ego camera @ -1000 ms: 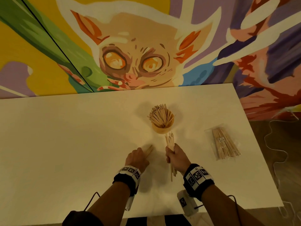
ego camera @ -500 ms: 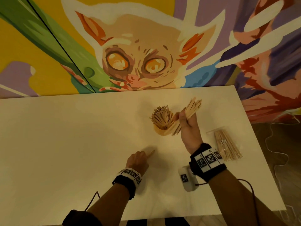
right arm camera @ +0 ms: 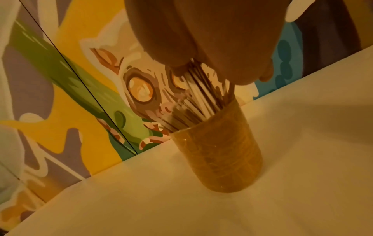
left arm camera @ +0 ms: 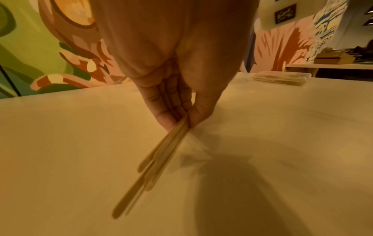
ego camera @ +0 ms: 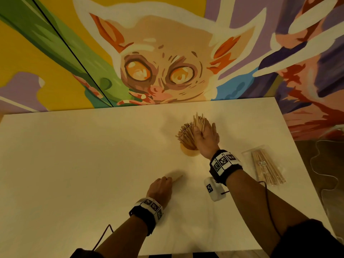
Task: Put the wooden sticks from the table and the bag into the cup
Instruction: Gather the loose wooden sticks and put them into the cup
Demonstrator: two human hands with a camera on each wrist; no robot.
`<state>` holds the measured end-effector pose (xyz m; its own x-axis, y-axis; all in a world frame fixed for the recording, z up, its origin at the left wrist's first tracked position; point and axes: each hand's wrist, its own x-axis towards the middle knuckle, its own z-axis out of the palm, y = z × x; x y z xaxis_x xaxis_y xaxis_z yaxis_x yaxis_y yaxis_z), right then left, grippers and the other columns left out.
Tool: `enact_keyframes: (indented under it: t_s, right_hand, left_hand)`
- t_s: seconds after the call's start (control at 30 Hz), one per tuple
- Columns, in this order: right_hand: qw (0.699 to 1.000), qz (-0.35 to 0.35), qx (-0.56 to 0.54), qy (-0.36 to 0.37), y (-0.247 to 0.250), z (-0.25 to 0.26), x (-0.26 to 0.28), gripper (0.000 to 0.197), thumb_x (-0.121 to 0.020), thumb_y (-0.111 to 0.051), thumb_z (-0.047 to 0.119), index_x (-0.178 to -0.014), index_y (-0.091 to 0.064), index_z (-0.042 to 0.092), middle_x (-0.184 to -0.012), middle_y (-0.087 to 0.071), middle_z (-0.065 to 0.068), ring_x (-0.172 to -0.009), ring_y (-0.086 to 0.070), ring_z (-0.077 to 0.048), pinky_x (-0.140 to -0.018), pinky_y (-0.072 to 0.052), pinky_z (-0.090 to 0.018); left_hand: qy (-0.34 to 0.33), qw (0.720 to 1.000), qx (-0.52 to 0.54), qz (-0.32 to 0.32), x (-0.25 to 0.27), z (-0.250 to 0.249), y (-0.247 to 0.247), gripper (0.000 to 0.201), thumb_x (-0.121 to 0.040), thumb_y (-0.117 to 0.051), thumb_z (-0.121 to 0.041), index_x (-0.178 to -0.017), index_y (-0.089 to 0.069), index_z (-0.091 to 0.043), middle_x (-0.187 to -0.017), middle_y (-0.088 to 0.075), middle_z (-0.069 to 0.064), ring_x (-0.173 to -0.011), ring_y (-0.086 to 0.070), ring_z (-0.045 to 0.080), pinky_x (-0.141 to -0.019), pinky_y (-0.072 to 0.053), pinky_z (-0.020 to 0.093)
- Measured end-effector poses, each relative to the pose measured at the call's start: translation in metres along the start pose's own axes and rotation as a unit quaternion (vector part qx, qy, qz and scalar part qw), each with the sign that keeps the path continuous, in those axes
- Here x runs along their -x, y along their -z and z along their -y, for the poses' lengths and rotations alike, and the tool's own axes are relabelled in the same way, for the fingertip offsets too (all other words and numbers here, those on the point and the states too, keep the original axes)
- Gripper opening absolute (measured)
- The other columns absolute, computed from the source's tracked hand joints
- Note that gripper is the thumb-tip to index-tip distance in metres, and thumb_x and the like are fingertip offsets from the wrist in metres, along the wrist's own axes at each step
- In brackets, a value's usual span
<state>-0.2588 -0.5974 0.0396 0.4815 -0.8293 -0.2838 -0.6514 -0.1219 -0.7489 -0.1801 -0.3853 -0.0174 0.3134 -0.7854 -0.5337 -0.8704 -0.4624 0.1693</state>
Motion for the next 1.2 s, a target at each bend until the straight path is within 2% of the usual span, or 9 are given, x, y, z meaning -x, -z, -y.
enact_keyframes:
  t_s: [0.23,0.4,0.5,0.57,0.63,0.77,0.97,1.07,1.2]
  right_hand:
    - [0.999,-0.008,0.022,0.024,-0.001,-0.006,0.003,0.063,-0.096,-0.057,0.044,-0.151,-0.035,0.022,-0.166,-0.021,-0.004,-0.154,-0.004,-0.027,-0.121,-0.006,-0.053]
    - [0.983,-0.169,-0.052,0.043,0.001,-0.005,0.031,0.076,-0.083,-0.075,0.033,-0.146,-0.038,0.015,-0.152,-0.042,-0.009,-0.143,-0.031,-0.027,-0.119,-0.024,-0.047]
    - [0.969,-0.215,-0.035,0.114,-0.006,-0.008,0.062,0.053,-0.084,-0.074,0.023,-0.130,-0.050,0.012,-0.128,-0.054,-0.008,-0.120,-0.044,-0.022,-0.103,-0.038,-0.035]
    - [0.982,-0.126,-0.021,0.135,-0.014,-0.010,0.081,0.032,-0.088,-0.068,0.021,-0.117,-0.057,0.018,-0.110,-0.059,-0.002,-0.102,-0.050,-0.016,-0.089,-0.046,-0.030]
    - [0.989,0.026,0.026,0.146,-0.025,-0.013,0.094,0.020,-0.092,-0.060,0.023,-0.111,-0.061,0.023,-0.101,-0.062,0.002,-0.093,-0.056,-0.014,-0.083,-0.051,-0.032]
    - [0.933,0.224,0.198,0.201,-0.057,-0.028,0.102,0.035,-0.097,-0.050,0.022,-0.130,-0.061,0.018,-0.129,-0.061,-0.003,-0.118,-0.054,-0.023,-0.105,-0.043,-0.037]
    - [0.862,0.248,0.340,0.283,-0.088,-0.039,0.095,0.037,-0.096,-0.052,0.008,-0.132,-0.055,0.004,-0.140,-0.051,-0.017,-0.125,-0.048,-0.037,-0.105,-0.043,-0.047]
    - [0.840,0.255,0.373,0.300,-0.092,-0.044,0.090,0.031,-0.097,-0.051,0.009,-0.124,-0.060,-0.002,-0.134,-0.055,-0.021,-0.121,-0.051,-0.041,-0.101,-0.046,-0.050]
    - [0.815,0.269,0.393,0.330,-0.090,-0.047,0.091,0.021,-0.094,-0.051,0.004,-0.097,-0.071,-0.004,-0.114,-0.064,-0.022,-0.105,-0.058,-0.043,-0.091,-0.050,-0.050]
  left_hand:
    - [0.038,0.995,0.088,-0.028,0.005,0.011,0.019,0.027,-0.099,-0.042,-0.017,-0.103,-0.068,-0.015,-0.102,-0.073,0.010,-0.092,-0.068,0.032,-0.077,-0.051,0.039]
    - [0.060,0.972,0.200,-0.107,0.018,0.021,0.057,0.023,-0.097,-0.052,-0.025,-0.081,-0.068,-0.019,-0.077,-0.074,0.003,-0.072,-0.066,0.027,-0.059,-0.041,0.031]
    - [0.056,0.953,0.246,-0.167,0.024,0.026,0.086,0.023,-0.094,-0.062,-0.024,-0.071,-0.067,-0.024,-0.060,-0.065,-0.007,-0.054,-0.057,0.010,-0.052,-0.042,0.025]
    - [0.041,0.941,0.268,-0.202,0.026,0.026,0.106,0.033,-0.093,-0.064,-0.021,-0.061,-0.059,-0.026,-0.053,-0.060,-0.007,-0.046,-0.053,0.008,-0.046,-0.035,0.015]
    - [0.021,0.924,0.307,-0.227,0.028,0.022,0.129,0.025,-0.093,-0.066,-0.019,-0.068,-0.068,-0.022,-0.062,-0.069,-0.006,-0.054,-0.063,0.011,-0.048,-0.041,0.012]
    - [-0.031,0.881,0.389,-0.267,0.023,0.009,0.165,0.008,-0.092,-0.070,-0.017,-0.089,-0.077,-0.016,-0.085,-0.078,-0.006,-0.080,-0.072,0.008,-0.073,-0.055,0.020]
    - [-0.097,0.825,0.503,-0.238,-0.011,-0.024,0.183,0.007,-0.090,-0.075,-0.011,-0.095,-0.076,-0.015,-0.092,-0.080,-0.003,-0.088,-0.076,0.014,-0.084,-0.060,0.029]
    - [-0.099,0.824,0.516,-0.212,-0.033,-0.033,0.175,0.008,-0.090,-0.074,-0.011,-0.098,-0.074,-0.012,-0.094,-0.081,0.004,-0.087,-0.077,0.021,-0.084,-0.062,0.041]
    - [-0.088,0.856,0.476,-0.182,-0.056,-0.035,0.162,0.009,-0.089,-0.075,-0.018,-0.097,-0.074,-0.015,-0.091,-0.080,0.002,-0.084,-0.077,0.019,-0.086,-0.061,0.046]
